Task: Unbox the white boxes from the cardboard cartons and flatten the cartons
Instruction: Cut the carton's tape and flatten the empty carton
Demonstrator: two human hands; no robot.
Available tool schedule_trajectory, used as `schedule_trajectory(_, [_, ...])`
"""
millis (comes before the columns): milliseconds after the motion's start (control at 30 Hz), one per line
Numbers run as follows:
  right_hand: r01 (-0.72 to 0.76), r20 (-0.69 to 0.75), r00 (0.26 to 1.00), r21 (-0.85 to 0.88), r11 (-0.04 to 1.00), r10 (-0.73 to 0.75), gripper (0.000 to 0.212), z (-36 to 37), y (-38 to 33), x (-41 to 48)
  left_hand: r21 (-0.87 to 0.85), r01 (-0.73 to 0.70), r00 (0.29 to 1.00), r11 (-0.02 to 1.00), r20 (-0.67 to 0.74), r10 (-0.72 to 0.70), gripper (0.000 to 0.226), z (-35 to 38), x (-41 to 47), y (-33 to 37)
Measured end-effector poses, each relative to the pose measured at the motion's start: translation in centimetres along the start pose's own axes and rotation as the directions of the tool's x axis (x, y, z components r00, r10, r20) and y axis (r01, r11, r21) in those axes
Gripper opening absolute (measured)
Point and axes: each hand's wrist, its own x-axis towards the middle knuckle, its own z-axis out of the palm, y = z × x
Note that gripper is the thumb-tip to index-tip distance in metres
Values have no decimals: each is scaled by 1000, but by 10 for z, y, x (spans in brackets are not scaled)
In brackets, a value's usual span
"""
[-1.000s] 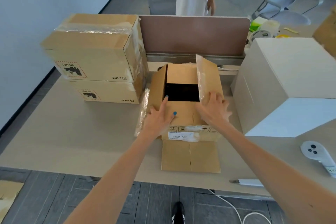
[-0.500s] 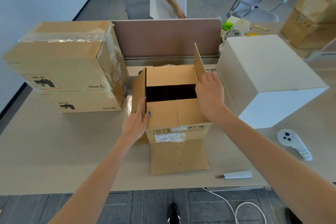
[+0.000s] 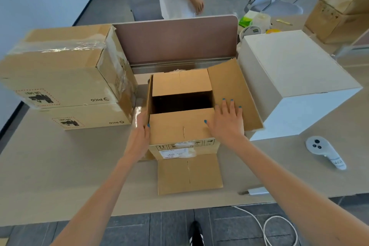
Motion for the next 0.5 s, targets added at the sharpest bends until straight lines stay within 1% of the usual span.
schedule_trajectory(100, [57,39,997,224,973,-67,68,15,6,4,-54,-32,999,998,24,33,46,3,1,-3])
schedule_trajectory(167, [75,59,992,459,885,-115,73,24,14,11,-83,-25,998,996,50,29,49,5,3,-7])
schedule_trajectory(200, [77,49,990,578,812,-129,76,28,17,14,-98,-20,998,995,59,26,50,5,4,-10])
schedule_trajectory(267, [46,26,994,769,637,-104,79,38,22,17,-136,-28,996,990,77,39,51,5,4,-15])
schedule_trajectory(300, [11,36,996,848,530,-78,77,43,23,17,-158,-33,996,987,81,47,51,5,4,-16])
schedule_trajectory(333, [-29,57,997,915,402,-59,75,48,23,18,-178,-34,995,983,83,49,51,5,4,-17])
schedule_trajectory(400, [-115,123,991,984,135,-46,70,57,22,18,-223,-9,996,975,81,28,49,6,5,-18])
schedule_trajectory(433, [-147,149,988,988,38,-47,69,60,22,18,-252,5,996,968,87,18,48,5,4,-17])
schedule_trajectory(467, [-166,165,985,986,-27,-50,68,62,22,19,-268,13,996,963,92,12,46,6,4,-17])
schedule_trajectory(500, [-177,174,983,982,-60,-54,68,62,22,19,-274,18,996,961,94,9,46,6,3,-16])
